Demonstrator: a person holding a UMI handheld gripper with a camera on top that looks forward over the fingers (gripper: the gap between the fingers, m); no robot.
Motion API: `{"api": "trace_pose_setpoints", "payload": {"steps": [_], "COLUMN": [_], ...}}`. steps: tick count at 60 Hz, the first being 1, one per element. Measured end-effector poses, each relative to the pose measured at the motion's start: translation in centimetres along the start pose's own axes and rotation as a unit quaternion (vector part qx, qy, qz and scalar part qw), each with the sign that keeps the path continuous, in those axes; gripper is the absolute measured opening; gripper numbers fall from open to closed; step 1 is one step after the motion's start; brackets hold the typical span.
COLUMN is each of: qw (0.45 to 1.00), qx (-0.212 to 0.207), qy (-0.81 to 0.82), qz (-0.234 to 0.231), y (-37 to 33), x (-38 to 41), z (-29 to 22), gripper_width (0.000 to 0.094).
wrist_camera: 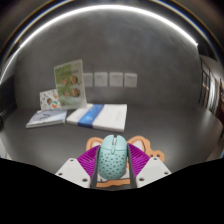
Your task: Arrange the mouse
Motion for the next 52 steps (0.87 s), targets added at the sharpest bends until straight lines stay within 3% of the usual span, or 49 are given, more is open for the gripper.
{"api": "trace_pose_setpoints", "payload": {"steps": [9, 21, 28, 29, 34, 38, 44, 52], "qw": [0.999, 0.997, 0.995, 0.995, 0.994, 0.993, 0.99, 0.989], "qx": [0.045, 0.075, 0.082, 0.083, 0.081, 0.064, 0.048, 0.032], "qy": [0.0, 0.027, 0.031, 0.034, 0.048, 0.056, 0.064, 0.063], "qz": [-0.004, -0.024, -0.046, -0.05, -0.062, -0.082, -0.118, -0.13], "y": [2.8, 4.8, 4.8, 4.7, 3.1, 0.8, -3.8, -9.2], "x": [-2.3, -2.2, -1.9, -1.8, -2.0, -1.8, -1.6, -3.4], "z": [3.8, 6.2, 6.1, 6.1, 5.7, 5.0, 4.7, 6.0], "gripper_width": [0.0451, 0.0469, 0.0599, 0.07, 0.0903, 0.0844, 0.0842, 0.0841]}}
Point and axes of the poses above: the point between the fingertips, and its own axes, seen from behind it with the camera up: x to the left, z down, y forward, the way the camera looks, the point moved 2 cm from there along -y, backward, against the way the camera looks, and after that the axes turned 1 degree about x, right-handed, at the moved point
